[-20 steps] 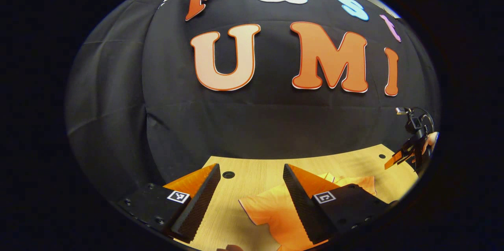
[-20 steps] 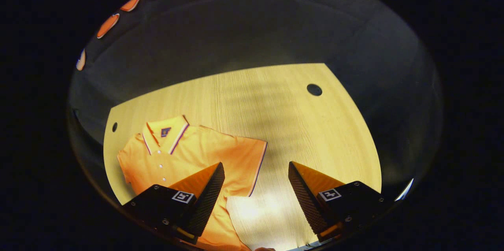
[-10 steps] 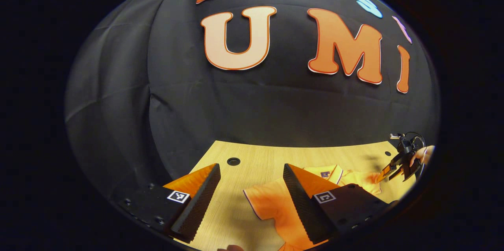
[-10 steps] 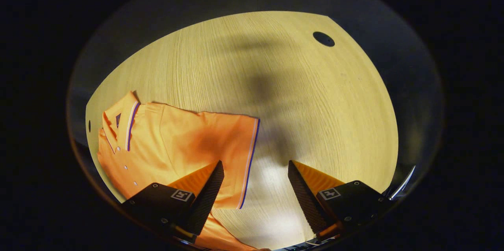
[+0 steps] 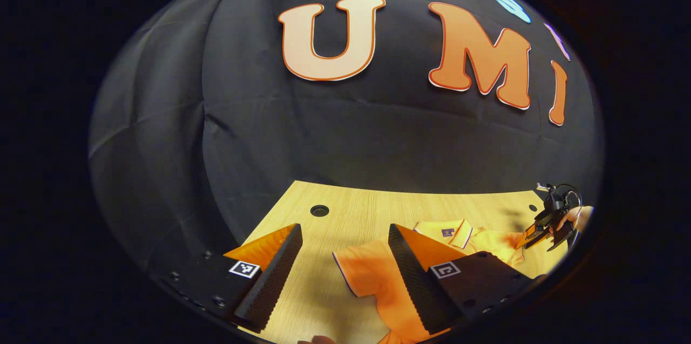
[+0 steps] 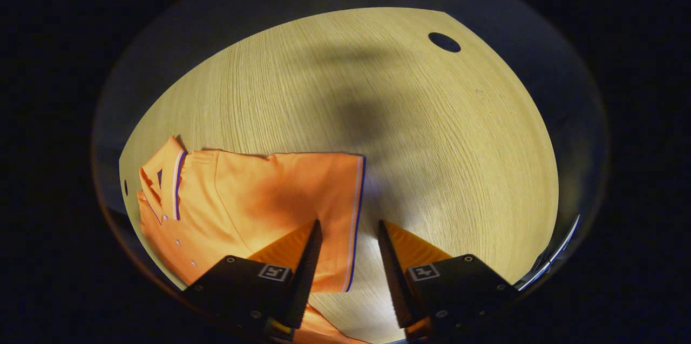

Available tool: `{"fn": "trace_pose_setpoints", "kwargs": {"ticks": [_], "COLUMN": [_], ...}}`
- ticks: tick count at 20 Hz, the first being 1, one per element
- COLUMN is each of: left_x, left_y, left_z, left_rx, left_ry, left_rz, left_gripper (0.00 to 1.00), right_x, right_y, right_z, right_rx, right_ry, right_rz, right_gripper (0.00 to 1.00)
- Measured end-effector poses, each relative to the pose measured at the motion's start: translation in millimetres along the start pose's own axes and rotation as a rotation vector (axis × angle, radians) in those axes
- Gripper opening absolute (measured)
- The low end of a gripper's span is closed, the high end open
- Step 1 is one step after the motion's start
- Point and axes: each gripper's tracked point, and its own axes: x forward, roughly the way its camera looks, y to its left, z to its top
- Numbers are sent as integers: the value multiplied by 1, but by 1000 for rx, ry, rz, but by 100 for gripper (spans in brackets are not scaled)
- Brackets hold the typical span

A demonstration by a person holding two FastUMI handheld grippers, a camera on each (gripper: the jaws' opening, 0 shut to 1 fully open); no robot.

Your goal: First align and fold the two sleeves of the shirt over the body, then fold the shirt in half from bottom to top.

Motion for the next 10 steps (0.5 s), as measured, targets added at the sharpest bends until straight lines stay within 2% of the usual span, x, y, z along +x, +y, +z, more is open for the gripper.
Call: {"fn": "trace_pose_setpoints", "kwargs": {"ticks": [2,4,5,6,7,9,10], "left_x": [-2,-2,-2,-2,-2,-2,-2], "left_y": [0,1,1,2,2,3,3], "left_z": [0,0,-1,-1,-2,-1,-2], "left_rx": [10,12,7,2,-3,-10,-10], "left_ry": [-7,-8,-8,-6,-3,-2,-5], "left_rz": [-2,2,5,7,10,13,16], "left_gripper": [98,98,98,98,98,98,98], "right_x": [0,-2,-3,-3,-3,-4,-5], "right_y": [-1,3,4,3,5,11,10], "right_z": [0,-3,-2,-3,-4,-4,-6], "right_rx": [29,75,95,95,112,156,149], "right_ry": [-13,-18,-27,-33,-34,-29,-37], "right_rz": [9,35,47,59,74,107,103], "right_gripper": [42,36,21,19,23,3,3]}}
